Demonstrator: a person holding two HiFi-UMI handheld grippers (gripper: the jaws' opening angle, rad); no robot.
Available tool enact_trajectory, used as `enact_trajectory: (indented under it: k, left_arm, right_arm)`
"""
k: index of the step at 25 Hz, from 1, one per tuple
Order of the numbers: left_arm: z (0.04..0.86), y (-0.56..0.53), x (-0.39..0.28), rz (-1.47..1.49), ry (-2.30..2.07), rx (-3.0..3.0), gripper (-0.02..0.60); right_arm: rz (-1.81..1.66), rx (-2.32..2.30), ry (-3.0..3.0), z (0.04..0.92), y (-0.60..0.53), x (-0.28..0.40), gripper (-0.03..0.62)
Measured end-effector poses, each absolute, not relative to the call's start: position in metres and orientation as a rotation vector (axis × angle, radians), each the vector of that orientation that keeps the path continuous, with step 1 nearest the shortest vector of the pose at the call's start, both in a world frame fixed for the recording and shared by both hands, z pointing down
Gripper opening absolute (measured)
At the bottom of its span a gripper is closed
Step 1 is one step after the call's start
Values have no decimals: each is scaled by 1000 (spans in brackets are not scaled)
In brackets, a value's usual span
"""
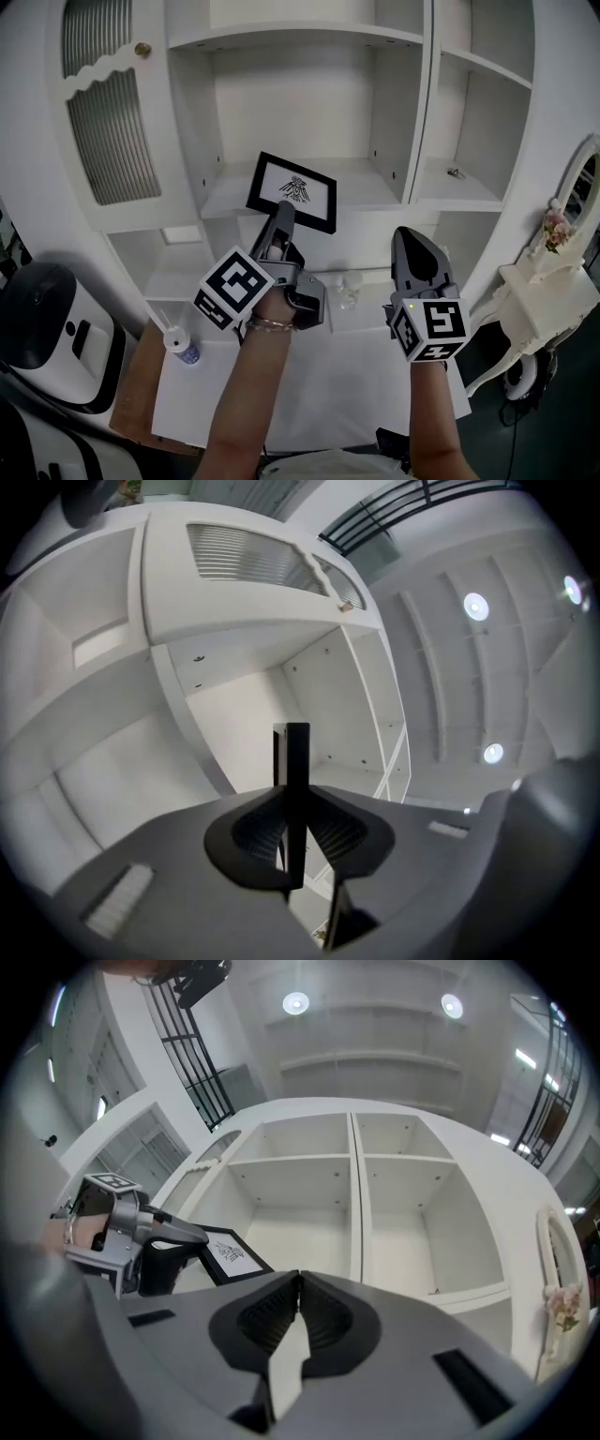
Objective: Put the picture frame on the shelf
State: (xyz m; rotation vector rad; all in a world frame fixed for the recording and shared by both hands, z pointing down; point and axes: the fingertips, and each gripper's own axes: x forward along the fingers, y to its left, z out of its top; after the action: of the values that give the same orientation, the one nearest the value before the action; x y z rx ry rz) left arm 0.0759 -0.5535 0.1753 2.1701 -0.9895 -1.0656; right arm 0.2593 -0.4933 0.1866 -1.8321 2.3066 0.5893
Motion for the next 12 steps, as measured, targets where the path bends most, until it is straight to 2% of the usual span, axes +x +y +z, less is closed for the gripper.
enact_trajectory:
  k: [12]
  left_arm:
    - [203,-586,72,-1220,-880,1704,75]
  right_arm:
    - [552,-1705,2376,193,-515,256,9]
